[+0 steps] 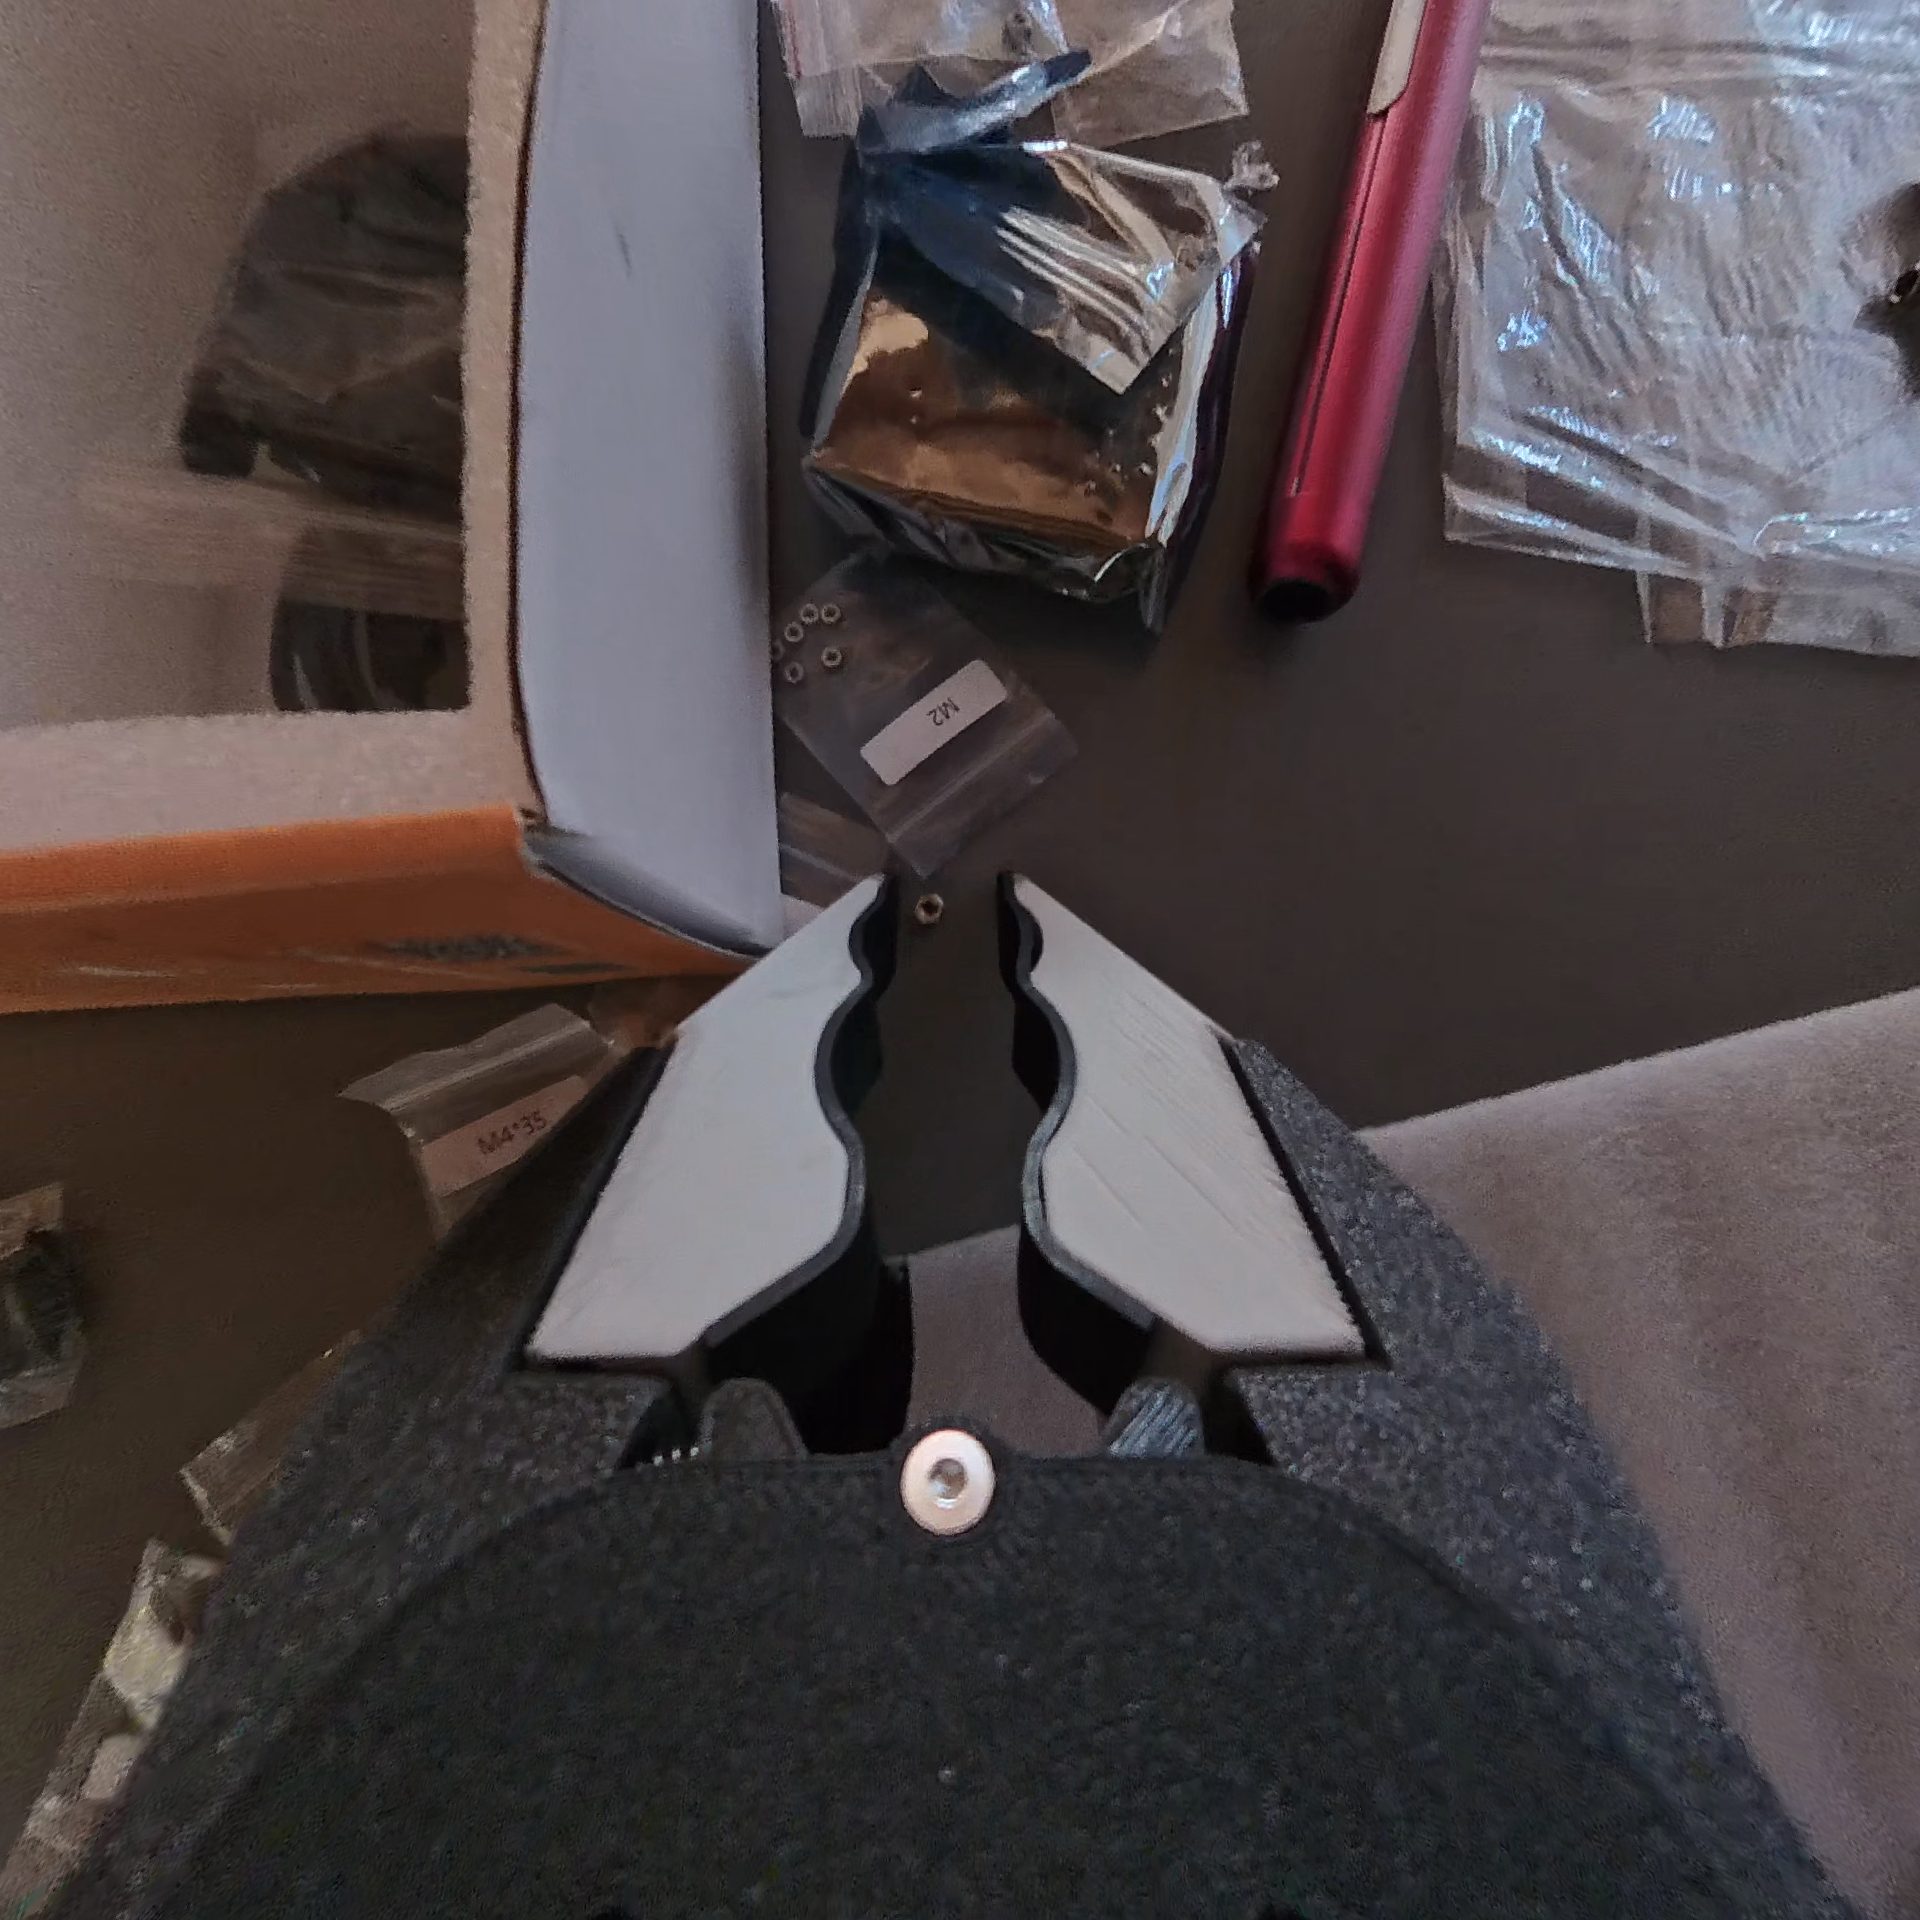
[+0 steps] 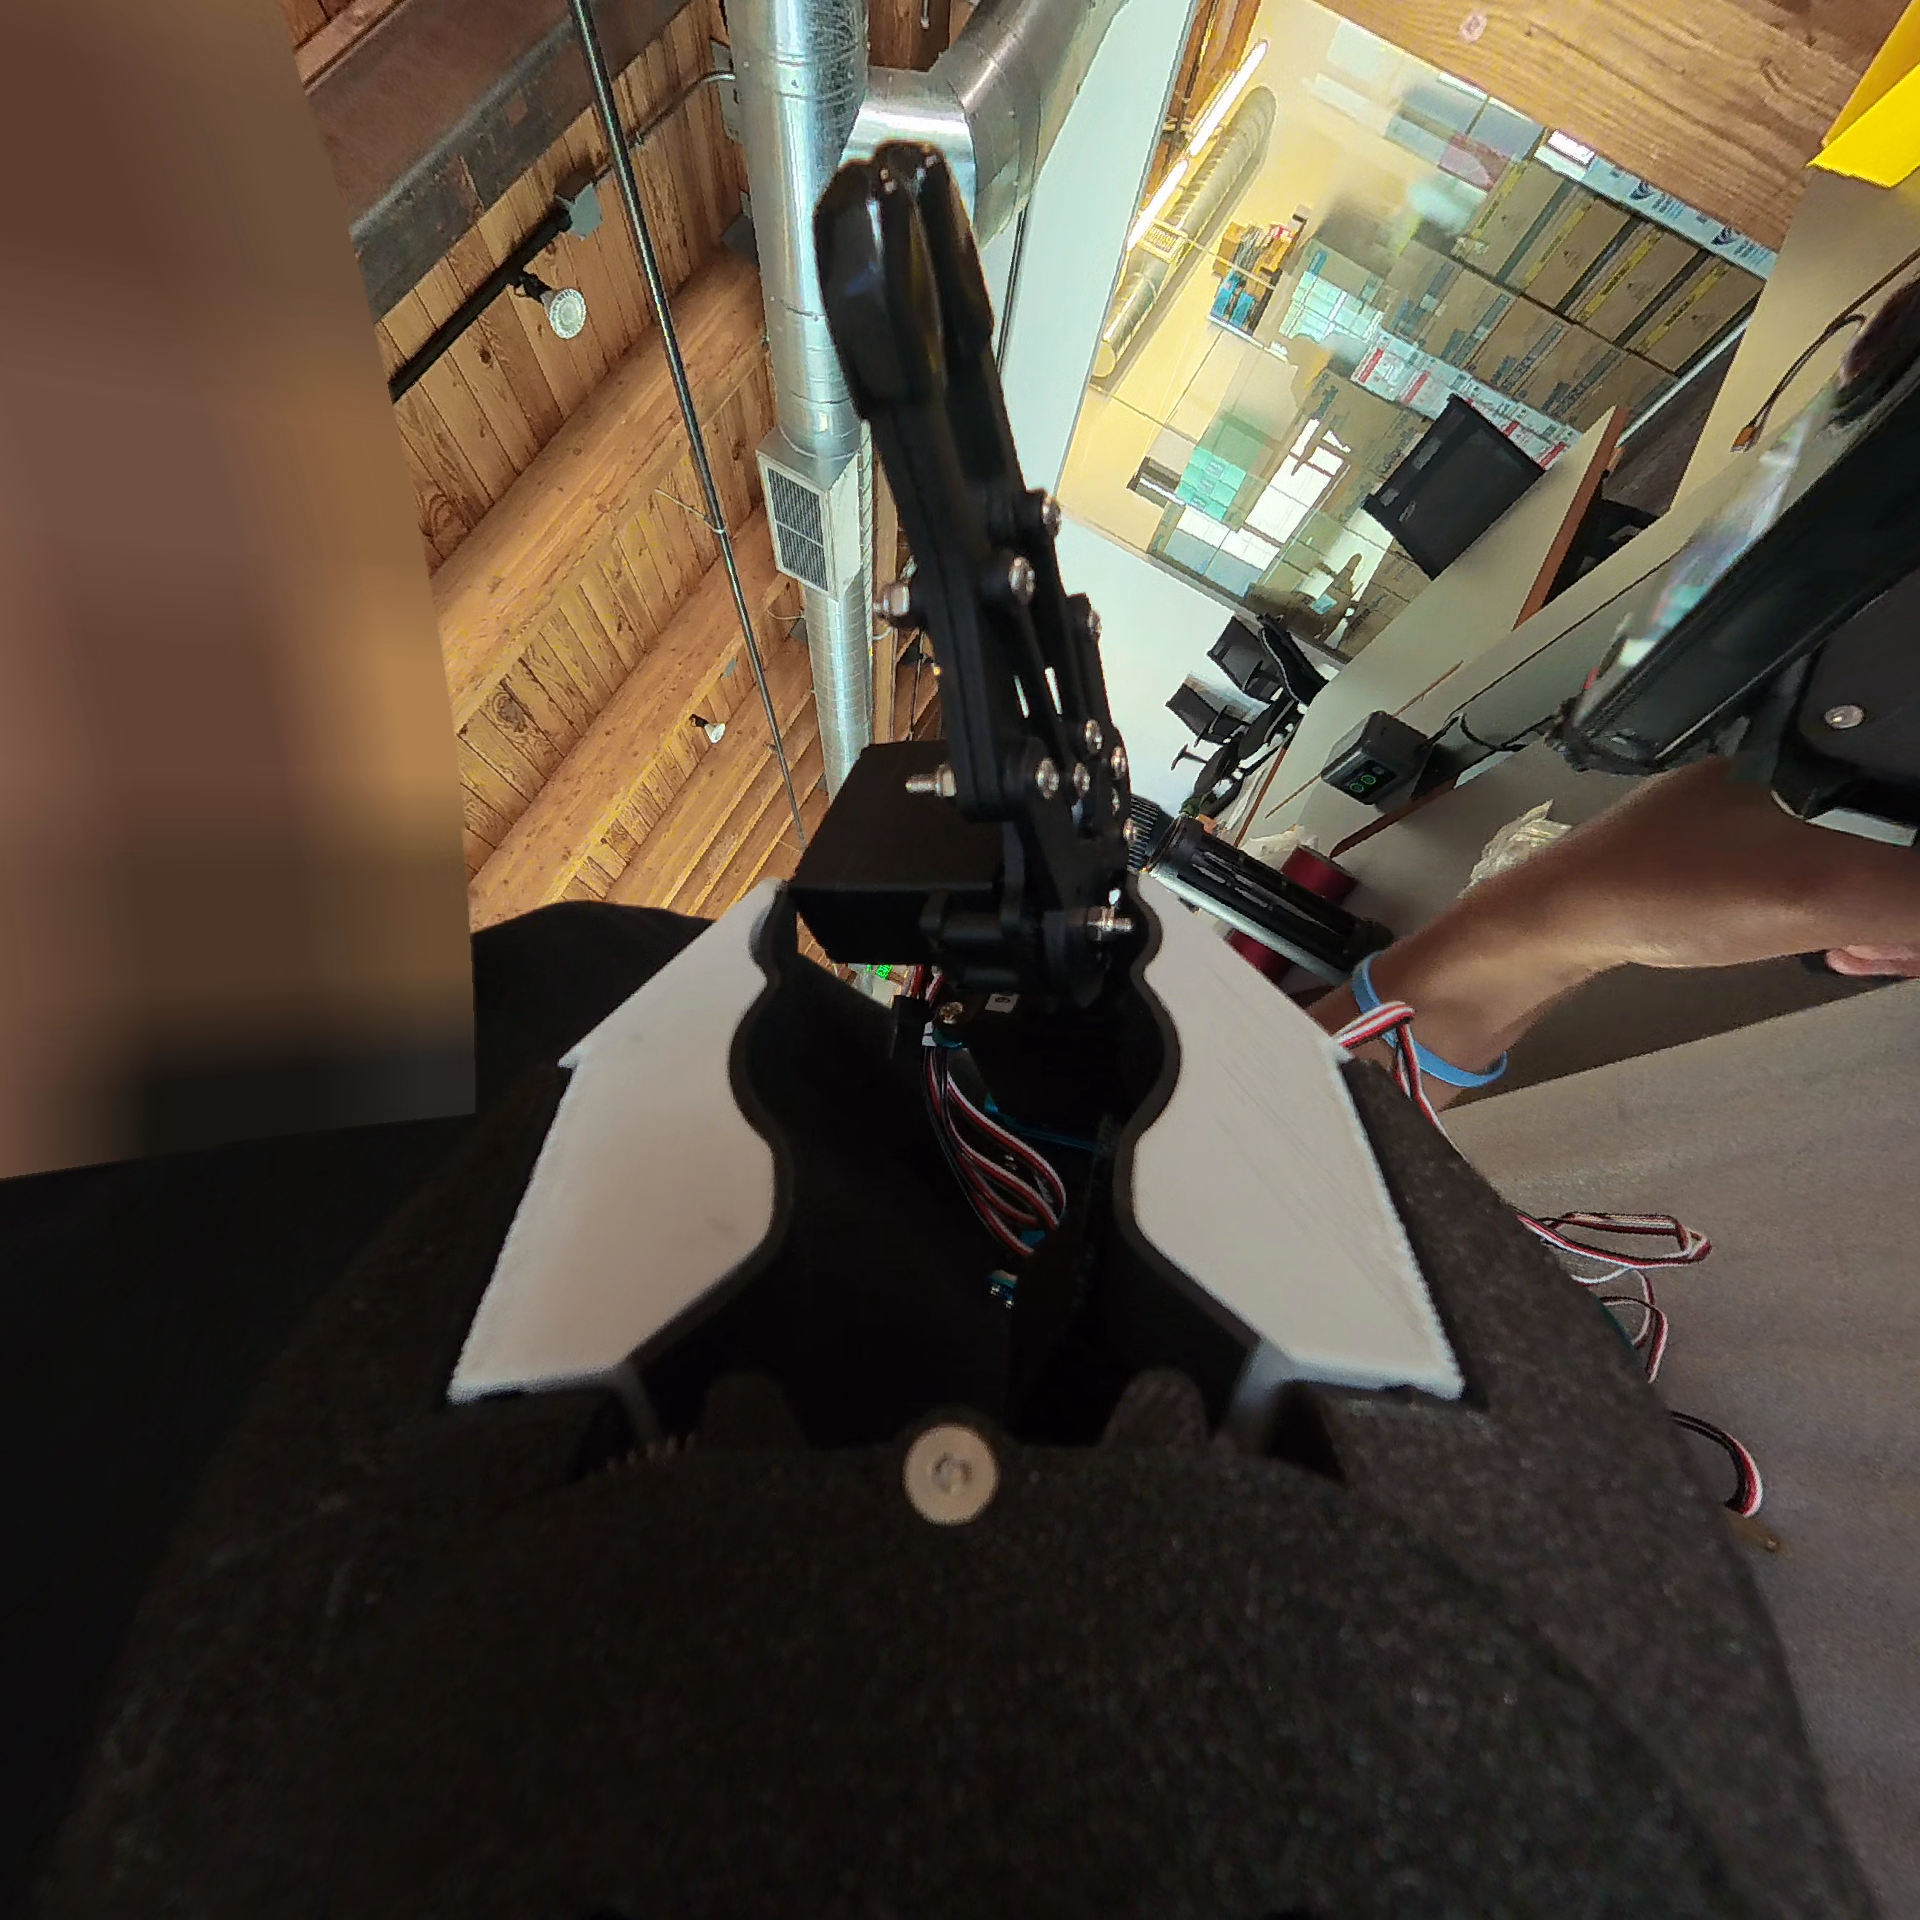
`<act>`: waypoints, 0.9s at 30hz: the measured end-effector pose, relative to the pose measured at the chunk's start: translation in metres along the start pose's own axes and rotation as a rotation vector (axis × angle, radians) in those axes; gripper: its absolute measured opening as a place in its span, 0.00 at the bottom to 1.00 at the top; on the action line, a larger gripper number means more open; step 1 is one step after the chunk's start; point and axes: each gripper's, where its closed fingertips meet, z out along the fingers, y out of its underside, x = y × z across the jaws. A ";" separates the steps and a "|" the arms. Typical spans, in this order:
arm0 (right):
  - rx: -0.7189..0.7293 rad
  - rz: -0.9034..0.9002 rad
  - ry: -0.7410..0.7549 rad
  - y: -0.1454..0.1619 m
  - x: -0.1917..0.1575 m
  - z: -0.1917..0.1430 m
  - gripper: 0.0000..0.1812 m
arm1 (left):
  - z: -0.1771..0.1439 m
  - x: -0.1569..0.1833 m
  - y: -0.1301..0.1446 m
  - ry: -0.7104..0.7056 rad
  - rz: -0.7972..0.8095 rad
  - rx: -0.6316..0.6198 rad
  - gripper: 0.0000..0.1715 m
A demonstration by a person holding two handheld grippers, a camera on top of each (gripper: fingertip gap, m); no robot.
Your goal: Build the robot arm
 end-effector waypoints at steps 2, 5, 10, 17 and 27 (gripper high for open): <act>-0.001 0.002 -0.001 0.000 0.000 0.000 0.34 | -0.001 0.000 0.002 -0.004 0.018 -0.009 0.11; -0.003 0.006 -0.005 0.000 0.001 0.000 0.34 | -0.001 0.000 0.002 0.020 0.005 -0.018 0.10; -0.010 0.006 -0.003 0.000 0.000 -0.001 0.34 | -0.001 0.001 0.003 0.040 0.006 -0.013 0.09; -0.011 0.007 -0.006 0.000 0.000 -0.001 0.34 | -0.003 0.003 0.005 0.021 -0.006 0.007 0.03; -0.011 0.009 -0.006 0.000 0.000 -0.001 0.34 | -0.083 0.015 -0.021 0.012 -0.026 0.216 0.03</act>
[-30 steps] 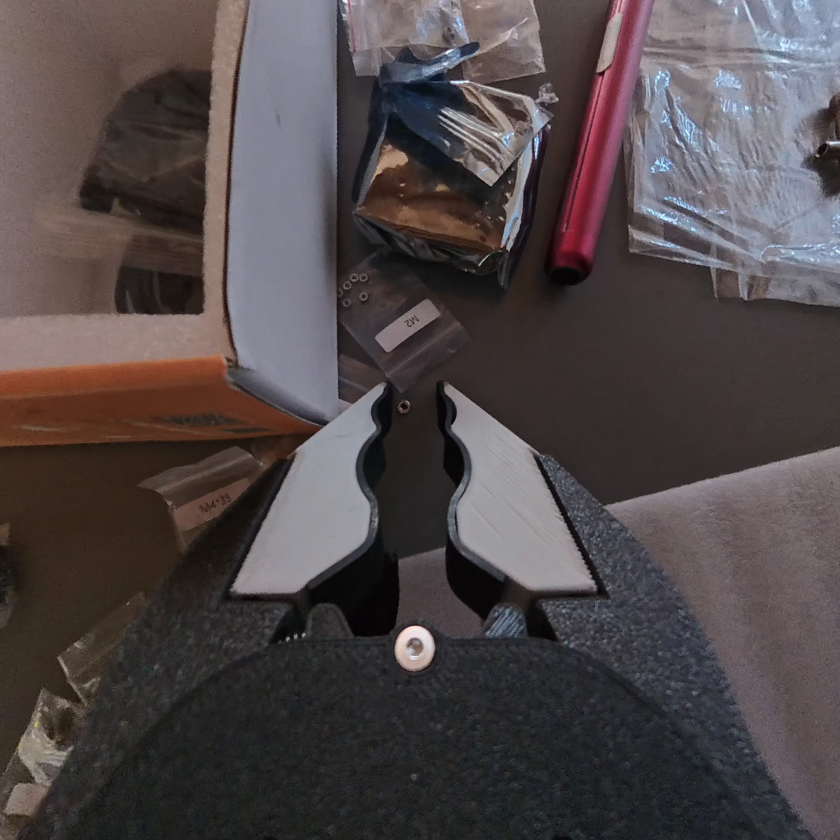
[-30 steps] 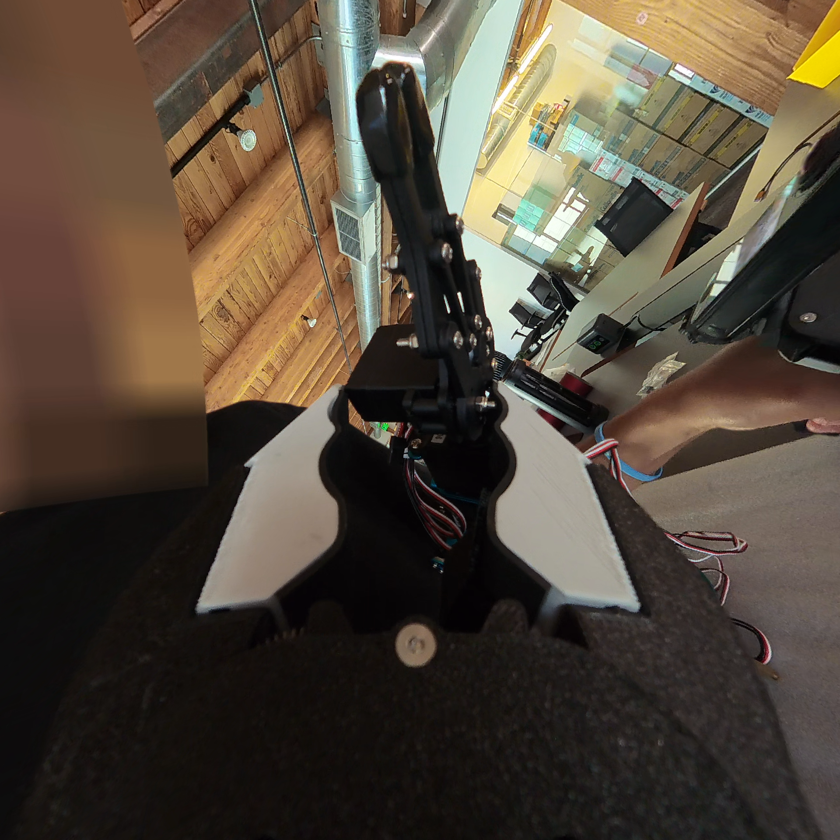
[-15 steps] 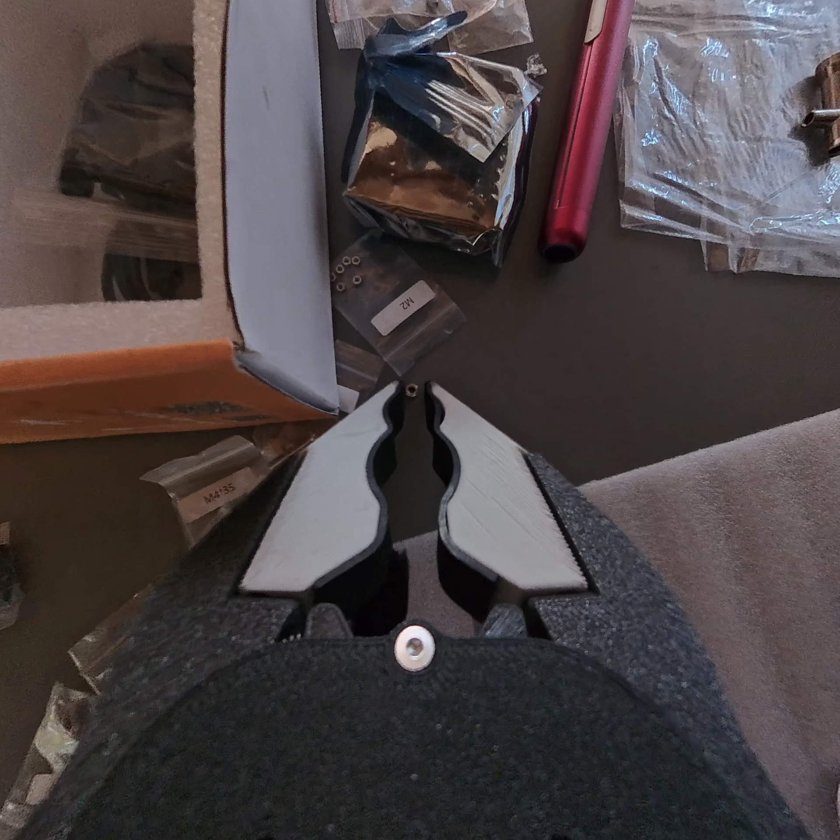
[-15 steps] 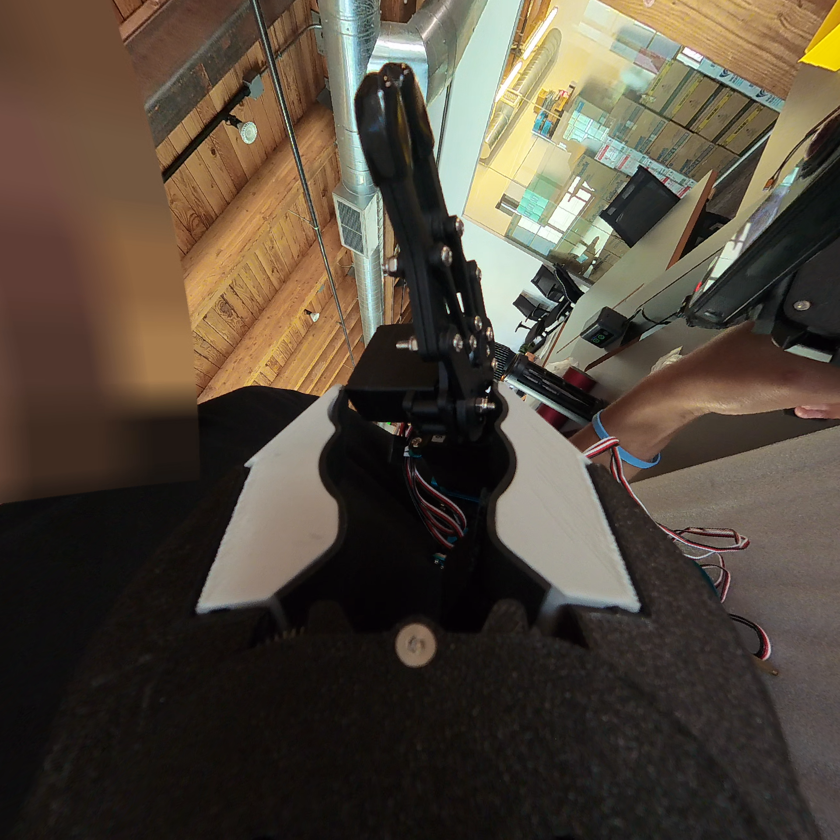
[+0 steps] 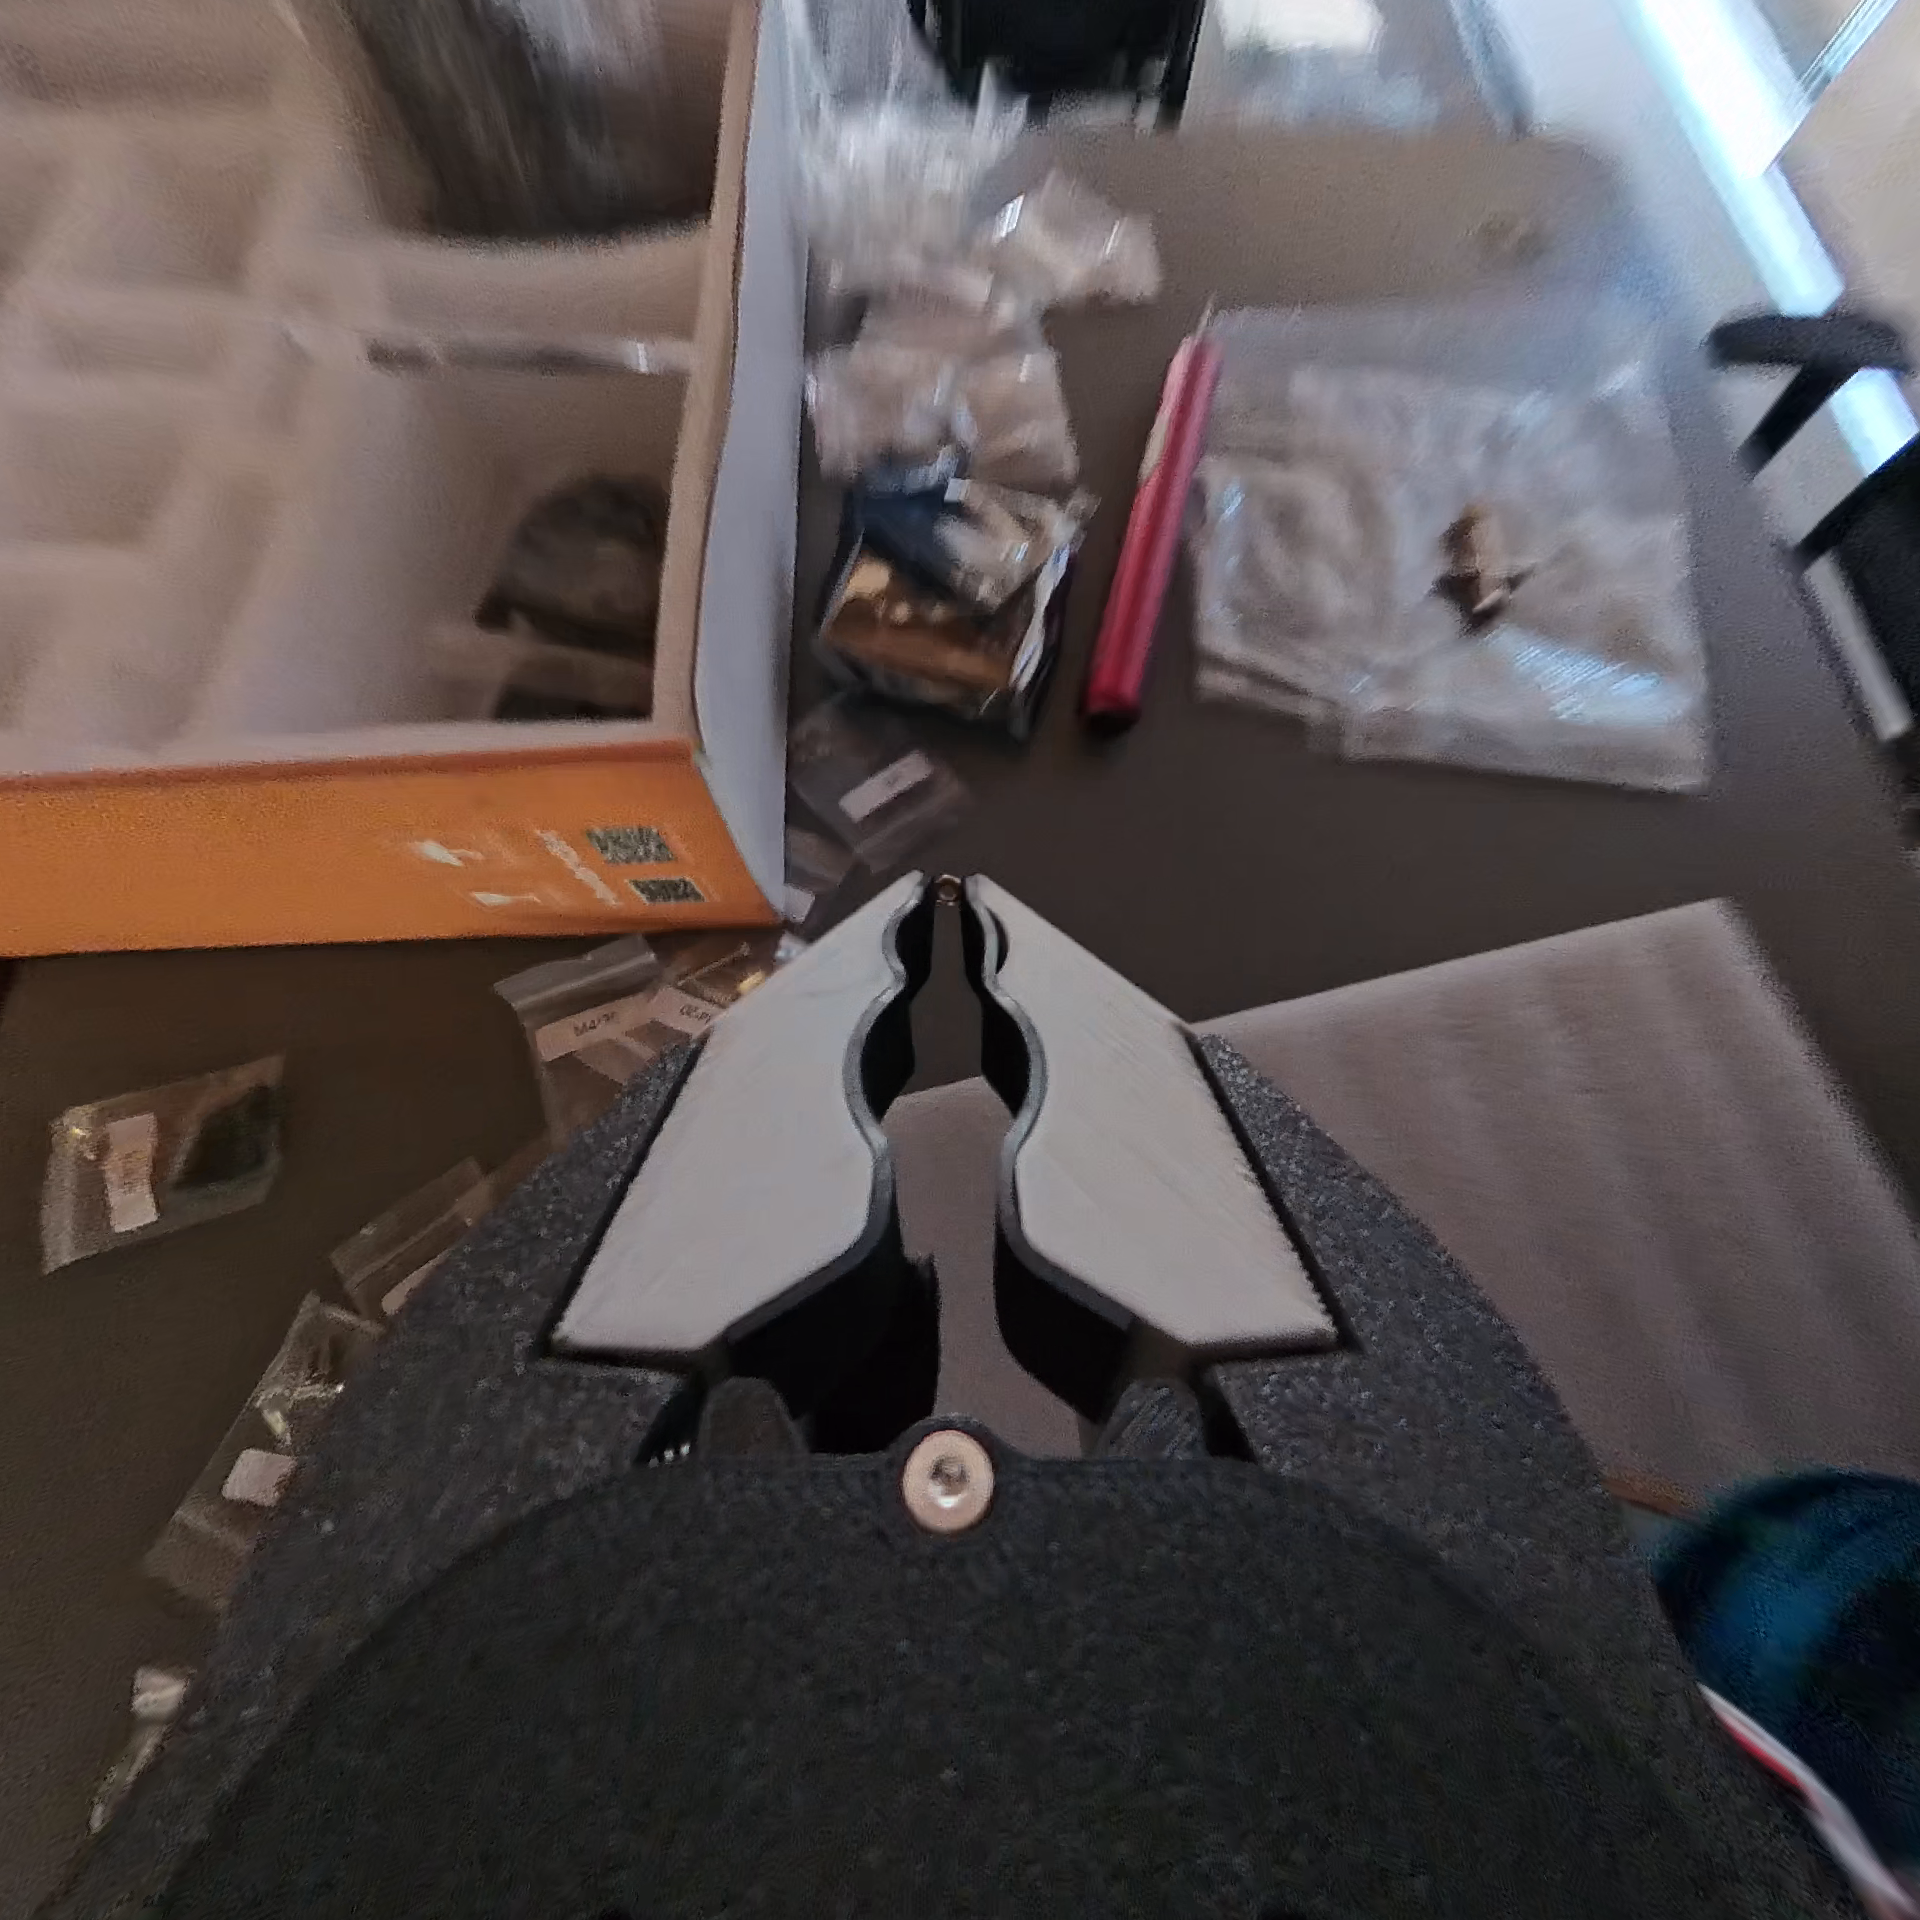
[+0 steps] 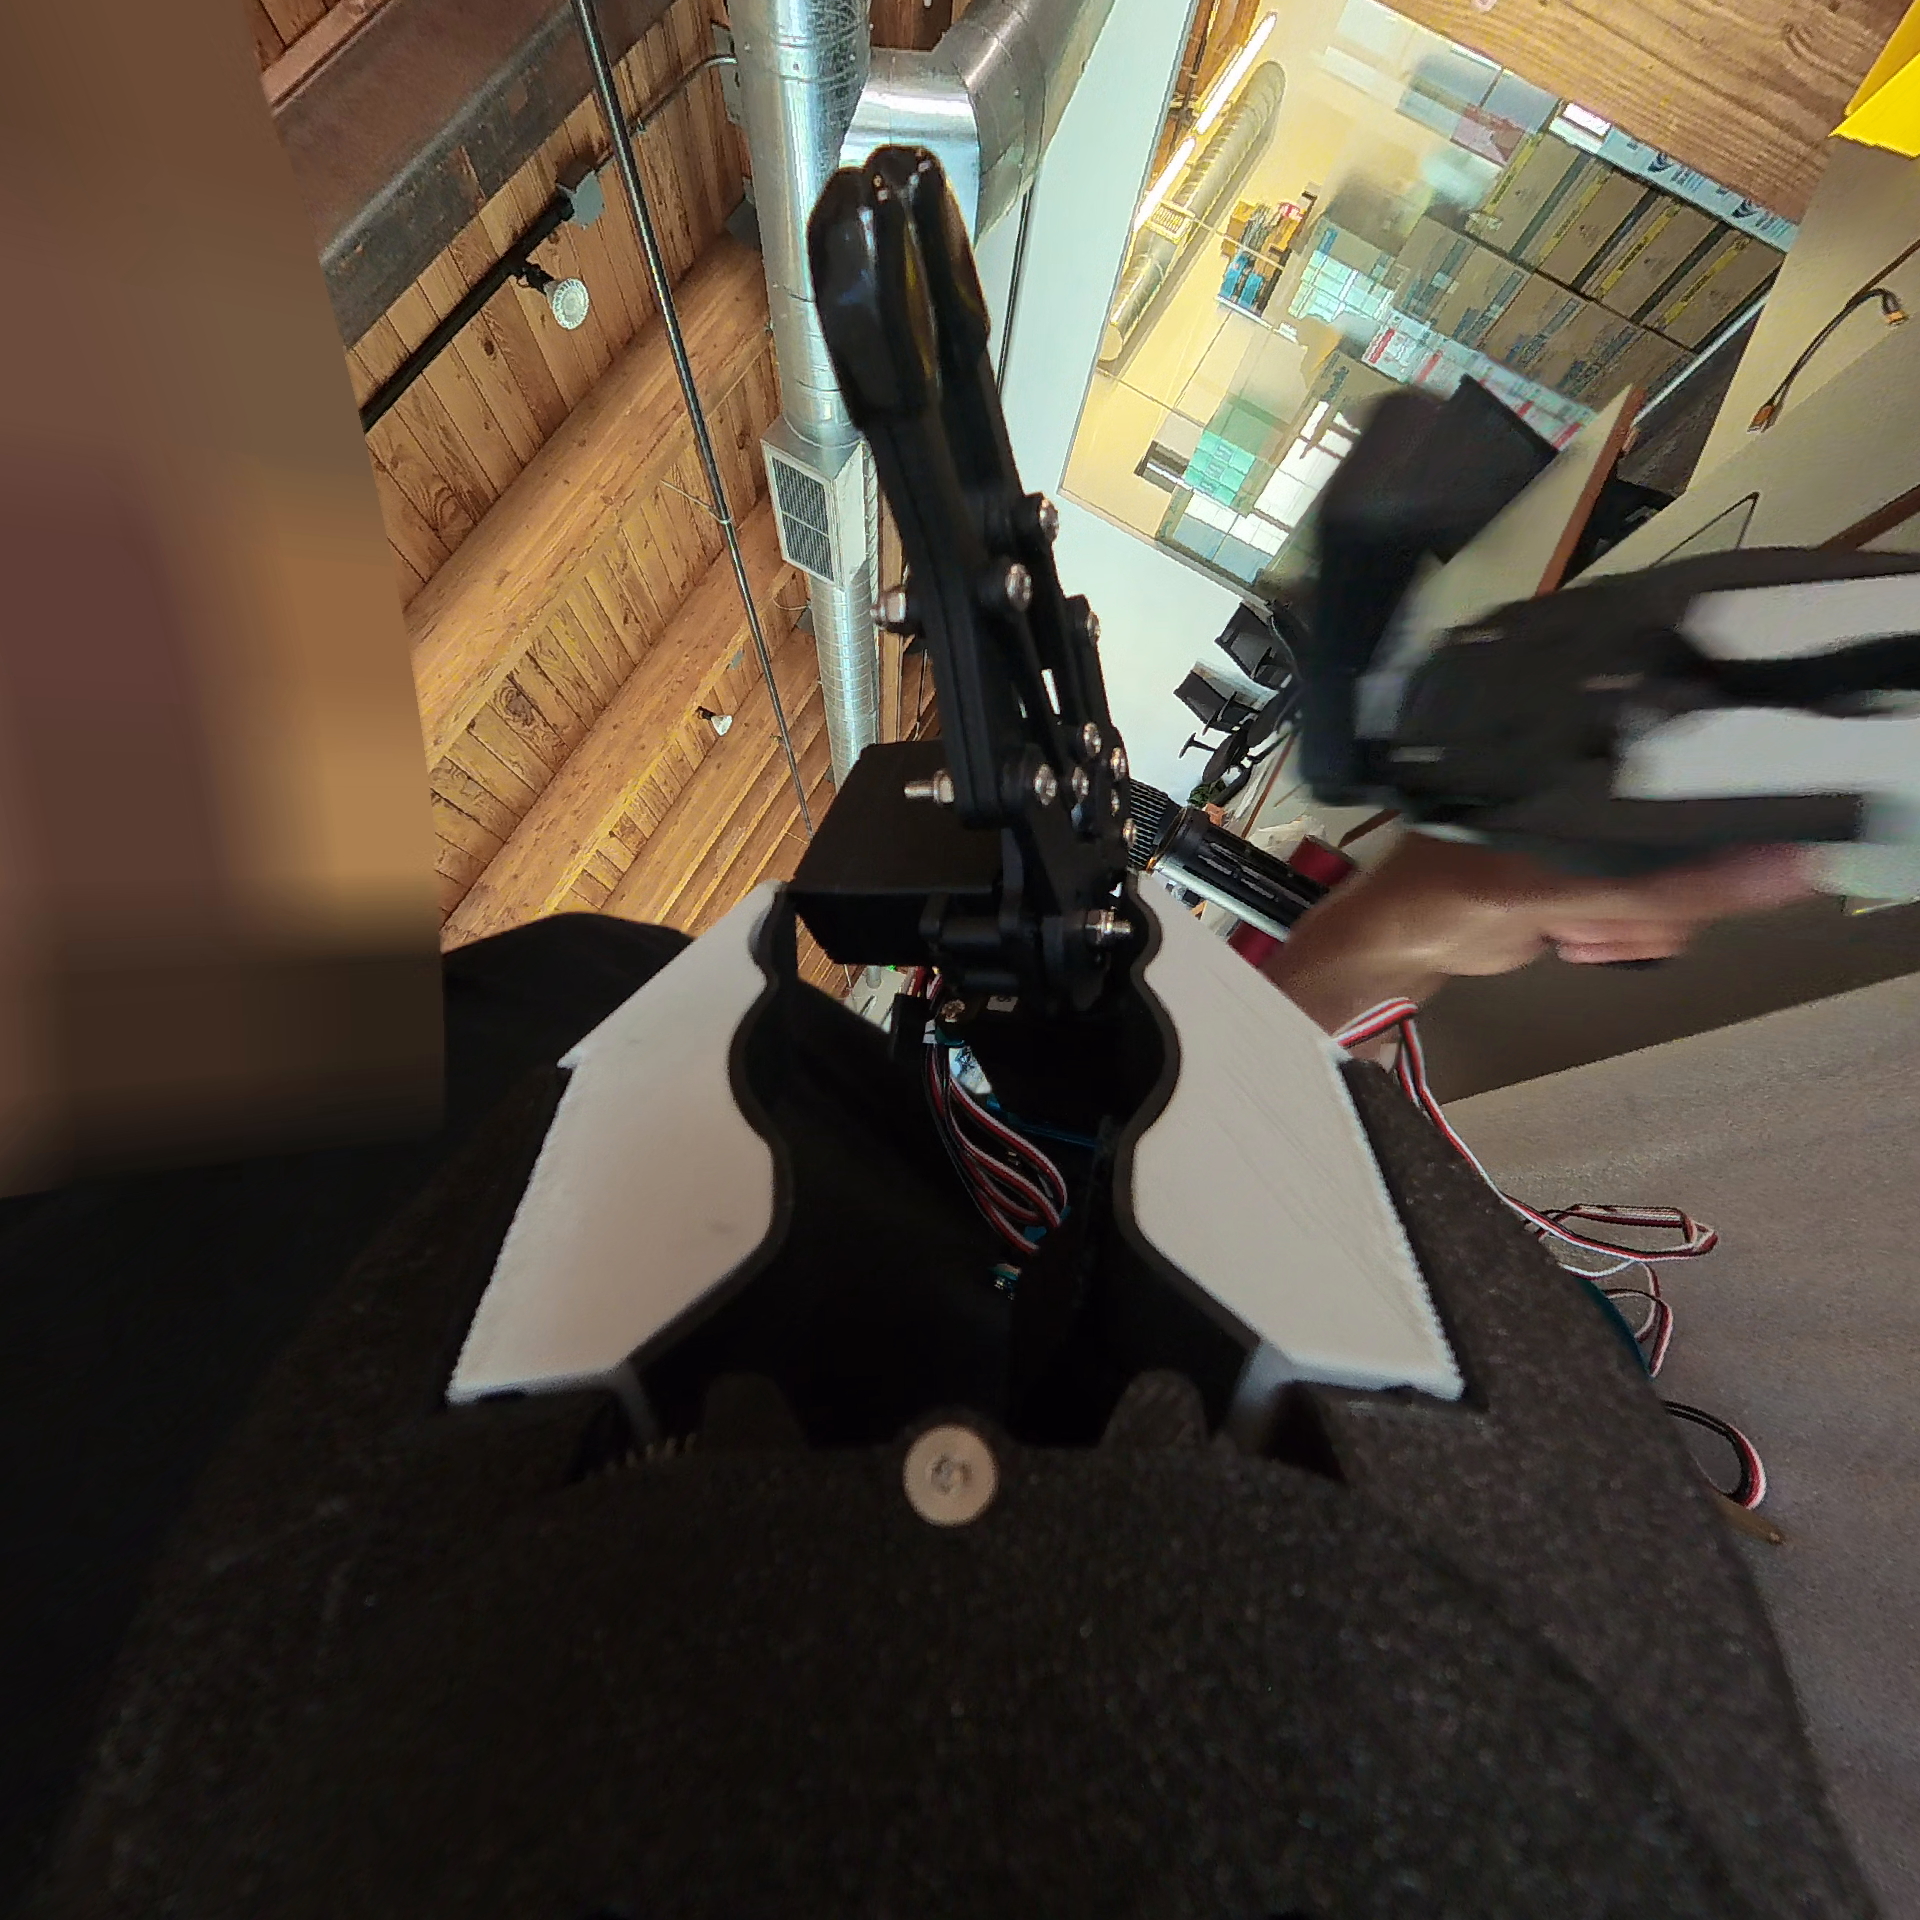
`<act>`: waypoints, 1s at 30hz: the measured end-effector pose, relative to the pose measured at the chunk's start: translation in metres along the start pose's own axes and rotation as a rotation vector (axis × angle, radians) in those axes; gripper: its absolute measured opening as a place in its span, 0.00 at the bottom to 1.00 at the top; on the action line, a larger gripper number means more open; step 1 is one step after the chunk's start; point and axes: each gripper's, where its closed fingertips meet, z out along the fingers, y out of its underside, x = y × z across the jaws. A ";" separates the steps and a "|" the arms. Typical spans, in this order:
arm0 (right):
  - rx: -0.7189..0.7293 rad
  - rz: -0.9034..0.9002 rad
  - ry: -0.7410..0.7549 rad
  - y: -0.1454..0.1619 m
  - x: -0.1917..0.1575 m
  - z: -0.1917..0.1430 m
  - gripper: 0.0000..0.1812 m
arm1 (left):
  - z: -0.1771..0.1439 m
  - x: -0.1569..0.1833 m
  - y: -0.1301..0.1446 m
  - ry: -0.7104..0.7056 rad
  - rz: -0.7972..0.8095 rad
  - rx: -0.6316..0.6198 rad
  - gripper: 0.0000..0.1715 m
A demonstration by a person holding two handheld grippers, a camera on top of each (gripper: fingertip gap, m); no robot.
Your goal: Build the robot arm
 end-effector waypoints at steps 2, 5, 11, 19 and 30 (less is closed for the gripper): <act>0.001 0.001 -0.003 0.000 0.000 0.000 0.34 | -0.035 0.013 -0.027 0.027 -0.011 0.115 0.03; 0.007 0.004 -0.012 0.000 0.000 0.000 0.34 | -0.091 0.041 -0.069 0.081 -0.004 0.290 0.02; 0.016 0.028 -0.050 -0.001 -0.001 0.001 0.35 | -0.171 0.090 -0.109 0.174 0.046 0.474 0.02; 0.007 0.033 -0.062 0.001 -0.004 0.007 0.36 | -0.188 0.123 -0.103 0.200 0.092 0.506 0.02; -0.006 0.022 -0.045 0.004 -0.008 0.011 0.34 | -0.172 0.134 -0.109 0.199 0.133 0.428 0.00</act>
